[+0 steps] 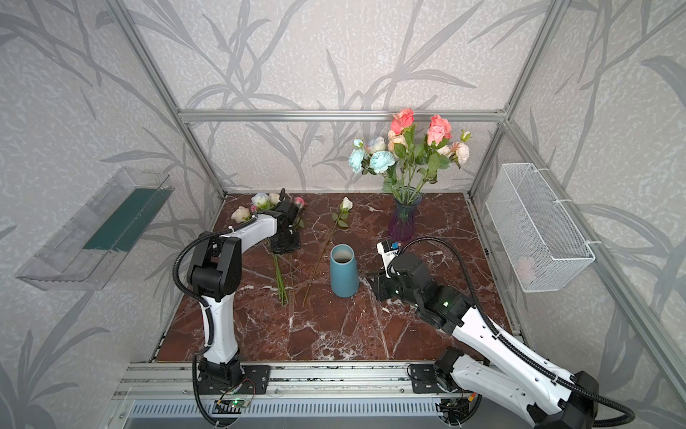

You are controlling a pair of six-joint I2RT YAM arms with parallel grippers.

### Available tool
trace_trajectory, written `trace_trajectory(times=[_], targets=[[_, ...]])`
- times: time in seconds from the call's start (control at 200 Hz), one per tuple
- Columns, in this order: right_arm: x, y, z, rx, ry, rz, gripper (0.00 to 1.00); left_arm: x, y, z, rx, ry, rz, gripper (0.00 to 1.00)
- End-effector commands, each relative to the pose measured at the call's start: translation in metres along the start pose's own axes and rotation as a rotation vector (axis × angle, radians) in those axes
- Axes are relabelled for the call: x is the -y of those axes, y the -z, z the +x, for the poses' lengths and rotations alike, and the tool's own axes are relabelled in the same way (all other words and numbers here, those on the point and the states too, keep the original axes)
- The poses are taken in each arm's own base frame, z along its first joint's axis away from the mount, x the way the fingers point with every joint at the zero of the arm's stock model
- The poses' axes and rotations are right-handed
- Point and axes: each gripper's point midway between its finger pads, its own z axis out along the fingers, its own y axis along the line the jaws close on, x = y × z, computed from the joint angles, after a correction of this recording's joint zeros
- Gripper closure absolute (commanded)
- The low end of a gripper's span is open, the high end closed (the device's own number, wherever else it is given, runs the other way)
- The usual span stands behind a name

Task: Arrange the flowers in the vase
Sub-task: 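Grasp a pink rose stem with left gripper and lift it upright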

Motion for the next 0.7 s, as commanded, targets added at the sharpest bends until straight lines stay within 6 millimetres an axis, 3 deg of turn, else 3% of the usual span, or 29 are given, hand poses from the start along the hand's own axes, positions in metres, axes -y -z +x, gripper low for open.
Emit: trace_trajectory(times=[0.0, 0.26, 0.45, 0.58, 0.695], targets=[[-0.012, 0.014, -0.02, 0.043, -0.009, -0.032, 0.69, 0.007, 0.04, -0.015, 0.078, -0.004, 0.046, 1.0], [-0.022, 0.027, -0.034, 0.081, -0.009, -0.066, 0.69, 0.016, 0.132, -0.033, 0.304, 0.009, 0.203, 1.0], [-0.029, 0.025, -0.047, 0.109, -0.005, -0.083, 0.69, 0.014, 0.199, -0.029, 0.517, 0.002, 0.328, 1.0], [-0.044, 0.025, -0.065, 0.137, 0.014, -0.128, 0.69, 0.026, 0.265, -0.023, 0.716, -0.043, 0.508, 1.0], [-0.064, 0.031, -0.089, 0.187, 0.052, -0.191, 0.68, 0.042, 0.324, -0.002, 0.881, -0.143, 0.705, 1.0]])
